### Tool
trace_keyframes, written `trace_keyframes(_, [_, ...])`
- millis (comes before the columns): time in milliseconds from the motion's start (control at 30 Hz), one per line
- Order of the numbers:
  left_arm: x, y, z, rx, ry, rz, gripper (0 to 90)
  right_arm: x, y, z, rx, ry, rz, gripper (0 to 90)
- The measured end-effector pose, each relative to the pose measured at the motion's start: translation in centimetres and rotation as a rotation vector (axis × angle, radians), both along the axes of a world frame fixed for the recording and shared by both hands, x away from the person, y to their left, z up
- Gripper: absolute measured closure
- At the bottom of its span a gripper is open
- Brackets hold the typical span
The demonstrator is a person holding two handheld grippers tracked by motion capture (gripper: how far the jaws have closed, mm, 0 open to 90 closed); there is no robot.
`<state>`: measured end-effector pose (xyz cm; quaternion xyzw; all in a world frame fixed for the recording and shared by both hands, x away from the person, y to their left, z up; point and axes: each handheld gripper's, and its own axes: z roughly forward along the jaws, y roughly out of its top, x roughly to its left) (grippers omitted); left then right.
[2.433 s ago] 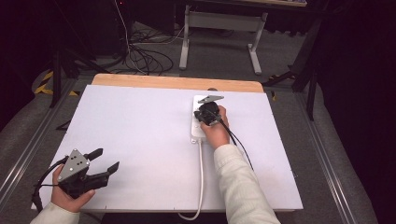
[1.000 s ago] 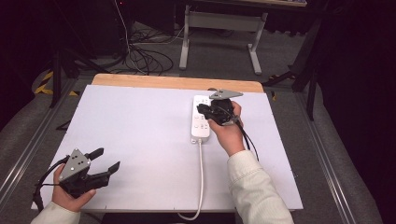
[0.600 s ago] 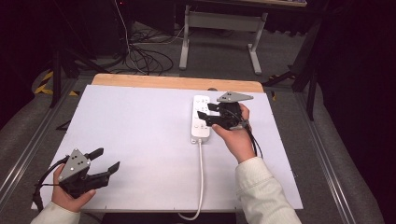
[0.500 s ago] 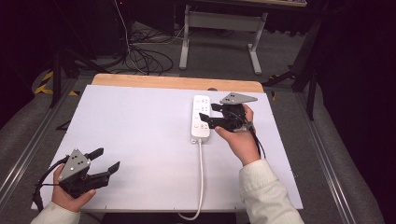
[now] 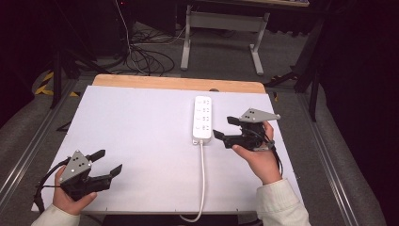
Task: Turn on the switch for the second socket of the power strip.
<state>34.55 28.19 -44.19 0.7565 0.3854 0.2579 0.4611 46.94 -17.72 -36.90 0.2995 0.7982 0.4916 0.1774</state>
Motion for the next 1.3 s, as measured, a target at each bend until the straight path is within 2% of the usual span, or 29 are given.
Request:
trace_keyframes(200, [-0.1, 0.0, 0.0, -0.008, -0.005, 0.002, 22.7, -1.5, -1.8, -1.3, 0.023, 0.015, 0.01, 21.9])
trace_keyframes(400, [-0.6, -0.1, -0.3, -0.008, -0.017, -0.022, 21.4, -2.9, -3.3, -3.3, 0.045, 0.024, 0.024, 18.2])
trace_keyframes(500, [-0.6, -0.1, -0.4, -0.014, 0.007, -0.026, 21.4, -3.5, -4.0, -4.3, 0.049, 0.028, 0.048, 18.0])
trace_keyframes(633, [-0.7, -0.1, -0.6, -0.011, -0.01, -0.029, 21.3, -4.1, -4.9, -5.3, 0.048, 0.031, 0.071, 16.7])
trace_keyframes(767, [-0.7, -0.1, -0.7, -0.01, -0.001, -0.031, 20.4, -4.7, -5.7, -6.5, 0.067, 0.051, 0.069, 16.7])
trace_keyframes(900, [-0.6, 0.0, -0.8, -0.026, 0.021, -0.044, 18.2, -5.2, -6.4, -7.9, 0.051, 0.068, 0.054, 17.4])
trace_keyframes(967, [-0.5, 0.1, -0.8, -0.028, 0.04, -0.049, 16.7, -5.4, -6.6, -8.6, 0.064, 0.08, 0.046, 18.2])
trace_keyframes(1067, [-0.5, 0.1, -0.9, -0.016, 0.044, -0.04, 16.7, -5.8, -6.9, -9.6, 0.046, 0.101, 0.03, 20.9])
trace_keyframes(1233, [-0.6, 0.3, -1.1, -0.024, 0.046, -0.044, 16.7, -6.4, -7.3, -10.9, 0.025, 0.122, 0.019, 20.7])
trace_keyframes(1300, [-0.7, 0.3, -1.3, -0.029, 0.048, -0.048, 17.1, -6.6, -7.3, -11.4, -0.001, 0.131, 0.02, 20.0])
